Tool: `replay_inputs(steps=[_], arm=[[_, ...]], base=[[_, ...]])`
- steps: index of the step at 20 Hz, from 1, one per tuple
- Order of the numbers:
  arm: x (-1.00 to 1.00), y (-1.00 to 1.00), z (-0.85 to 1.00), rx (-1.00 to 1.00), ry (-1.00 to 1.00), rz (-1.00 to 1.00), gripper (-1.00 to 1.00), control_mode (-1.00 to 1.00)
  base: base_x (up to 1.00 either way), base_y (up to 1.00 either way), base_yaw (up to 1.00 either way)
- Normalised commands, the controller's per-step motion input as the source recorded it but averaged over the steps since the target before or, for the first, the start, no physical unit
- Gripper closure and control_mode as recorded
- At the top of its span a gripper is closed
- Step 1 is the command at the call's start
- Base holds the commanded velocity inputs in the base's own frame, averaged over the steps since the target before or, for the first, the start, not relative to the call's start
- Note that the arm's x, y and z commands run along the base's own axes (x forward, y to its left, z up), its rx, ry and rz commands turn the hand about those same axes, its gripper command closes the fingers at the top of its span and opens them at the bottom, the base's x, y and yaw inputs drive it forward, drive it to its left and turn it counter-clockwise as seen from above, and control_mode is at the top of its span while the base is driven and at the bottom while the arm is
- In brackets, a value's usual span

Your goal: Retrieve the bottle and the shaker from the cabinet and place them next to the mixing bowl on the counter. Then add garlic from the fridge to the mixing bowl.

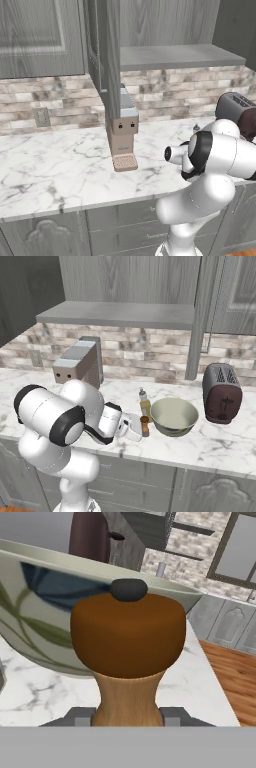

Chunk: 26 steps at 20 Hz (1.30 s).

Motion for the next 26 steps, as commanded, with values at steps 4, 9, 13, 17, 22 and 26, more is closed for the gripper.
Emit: replay_inputs(steps=[4, 9, 13, 17, 22, 26], arm=[[0.0, 0.0, 0.0, 0.0, 0.0, 0.0, -1.0, -1.0], [0.0, 0.0, 0.0, 0.0, 0.0, 0.0, -1.0, -1.0], [0.0, 0.0, 0.0, 0.0, 0.0, 0.0, -1.0, -1.0], [-0.02, 0.3, 0.06, 0.0, 0.0, 0.0, -1.0, -1.0], [-0.36, 0.42, 0.07, 0.0, 0.0, 0.0, -1.0, -1.0], [-0.3, 0.24, 0.67, 0.0, 0.0, 0.0, -1.0, -1.0]], base=[[0.0, 0.0, 0.0], [0.0, 0.0, 0.0], [0.0, 0.0, 0.0], [0.0, 0.0, 0.0], [0.0, 0.0, 0.0], [0.0, 0.0, 0.0]])
